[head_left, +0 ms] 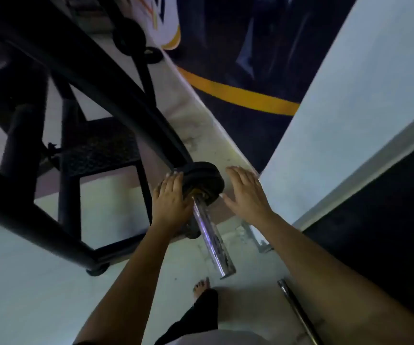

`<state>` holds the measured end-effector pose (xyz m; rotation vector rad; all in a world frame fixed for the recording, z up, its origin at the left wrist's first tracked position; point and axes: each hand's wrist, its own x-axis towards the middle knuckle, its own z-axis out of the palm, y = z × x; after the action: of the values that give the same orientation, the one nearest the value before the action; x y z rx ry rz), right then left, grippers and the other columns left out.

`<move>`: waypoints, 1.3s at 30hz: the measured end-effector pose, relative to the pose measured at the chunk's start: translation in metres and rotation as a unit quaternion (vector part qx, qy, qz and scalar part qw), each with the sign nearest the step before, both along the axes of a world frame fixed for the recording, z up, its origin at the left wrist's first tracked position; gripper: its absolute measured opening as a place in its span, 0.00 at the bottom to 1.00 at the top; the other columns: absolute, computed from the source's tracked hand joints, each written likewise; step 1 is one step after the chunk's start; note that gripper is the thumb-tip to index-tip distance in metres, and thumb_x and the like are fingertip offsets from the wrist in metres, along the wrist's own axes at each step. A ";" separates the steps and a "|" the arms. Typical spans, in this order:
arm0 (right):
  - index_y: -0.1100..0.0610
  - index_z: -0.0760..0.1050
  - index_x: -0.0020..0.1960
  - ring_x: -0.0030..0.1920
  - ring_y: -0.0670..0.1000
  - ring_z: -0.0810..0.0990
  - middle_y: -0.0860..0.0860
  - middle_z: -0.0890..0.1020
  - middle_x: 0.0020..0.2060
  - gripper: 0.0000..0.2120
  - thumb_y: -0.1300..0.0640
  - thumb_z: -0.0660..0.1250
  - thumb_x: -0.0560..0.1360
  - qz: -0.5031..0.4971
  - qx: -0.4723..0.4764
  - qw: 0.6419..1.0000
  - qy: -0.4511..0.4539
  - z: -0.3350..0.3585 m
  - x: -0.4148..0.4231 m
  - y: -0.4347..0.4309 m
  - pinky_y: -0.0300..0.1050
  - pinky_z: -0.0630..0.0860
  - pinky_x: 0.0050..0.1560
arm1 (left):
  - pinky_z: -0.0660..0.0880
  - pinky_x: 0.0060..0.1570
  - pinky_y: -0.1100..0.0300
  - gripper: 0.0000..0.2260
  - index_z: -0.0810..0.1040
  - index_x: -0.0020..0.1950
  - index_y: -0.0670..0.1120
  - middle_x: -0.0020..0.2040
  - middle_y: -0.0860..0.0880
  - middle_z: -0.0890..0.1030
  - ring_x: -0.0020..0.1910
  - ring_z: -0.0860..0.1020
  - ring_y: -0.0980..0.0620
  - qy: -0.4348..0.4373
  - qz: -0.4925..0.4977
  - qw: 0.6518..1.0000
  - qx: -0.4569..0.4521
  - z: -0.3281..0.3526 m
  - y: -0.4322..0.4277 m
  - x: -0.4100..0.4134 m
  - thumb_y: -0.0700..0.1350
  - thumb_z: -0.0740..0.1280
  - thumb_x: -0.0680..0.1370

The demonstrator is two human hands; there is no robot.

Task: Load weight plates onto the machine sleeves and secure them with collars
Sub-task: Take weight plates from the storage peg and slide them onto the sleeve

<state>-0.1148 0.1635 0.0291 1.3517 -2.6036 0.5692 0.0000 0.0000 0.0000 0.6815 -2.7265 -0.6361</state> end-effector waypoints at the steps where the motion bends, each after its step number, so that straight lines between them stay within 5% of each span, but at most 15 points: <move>1: 0.62 0.65 0.67 0.64 0.59 0.71 0.60 0.73 0.63 0.30 0.55 0.71 0.70 0.009 0.007 1.000 -0.027 -0.007 -0.012 -0.007 0.52 0.64 0.65 | 0.57 0.69 0.45 0.28 0.59 0.72 0.44 0.71 0.42 0.65 0.71 0.61 0.43 -0.023 0.013 0.999 0.034 -0.005 -0.005 -0.007 0.51 0.63 0.76; 5: 0.59 0.61 0.70 0.67 0.57 0.66 0.58 0.69 0.67 0.32 0.55 0.71 0.70 0.039 0.071 0.988 -0.135 -0.029 -0.048 -0.034 0.51 0.63 0.67 | 0.68 0.60 0.44 0.27 0.64 0.67 0.41 0.65 0.38 0.68 0.61 0.67 0.37 -0.029 0.067 0.990 0.117 -0.034 -0.017 -0.026 0.47 0.69 0.72; 12: 0.62 0.69 0.59 0.57 0.61 0.72 0.60 0.72 0.58 0.27 0.59 0.76 0.64 0.059 0.062 0.973 -0.214 -0.058 -0.072 -0.070 0.51 0.71 0.55 | 0.62 0.46 0.59 0.20 0.71 0.55 0.40 0.52 0.39 0.74 0.46 0.66 0.49 -0.004 0.116 0.986 0.116 -0.057 -0.041 -0.041 0.41 0.74 0.67; 21: 0.63 0.71 0.53 0.54 0.59 0.73 0.60 0.74 0.54 0.22 0.61 0.76 0.64 0.137 0.149 0.957 -0.206 -0.060 -0.098 -0.077 0.46 0.69 0.49 | 0.71 0.52 0.54 0.20 0.77 0.56 0.39 0.54 0.38 0.77 0.52 0.74 0.40 -0.013 0.033 0.993 0.116 -0.050 -0.039 -0.033 0.37 0.75 0.65; 32: 0.61 0.72 0.61 0.56 0.57 0.74 0.58 0.76 0.57 0.21 0.63 0.70 0.69 0.150 0.144 0.940 -0.271 -0.056 -0.060 -0.014 0.47 0.71 0.55 | 0.68 0.38 0.77 0.12 0.78 0.53 0.44 0.44 0.48 0.80 0.44 0.79 0.52 -0.059 -0.017 0.988 0.143 -0.030 0.011 -0.003 0.41 0.72 0.70; 39: 0.60 0.73 0.59 0.53 0.56 0.75 0.56 0.77 0.53 0.19 0.60 0.71 0.69 0.155 0.145 0.935 -0.285 -0.050 0.022 0.097 0.41 0.69 0.47 | 0.76 0.51 0.56 0.13 0.77 0.55 0.42 0.51 0.44 0.80 0.49 0.78 0.49 -0.090 -0.016 0.980 0.178 -0.024 0.117 0.076 0.41 0.70 0.71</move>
<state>-0.0930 0.2605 -0.0205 1.9656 -3.0344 0.7367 0.0762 0.1166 -0.0244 0.8101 -2.8196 -1.1415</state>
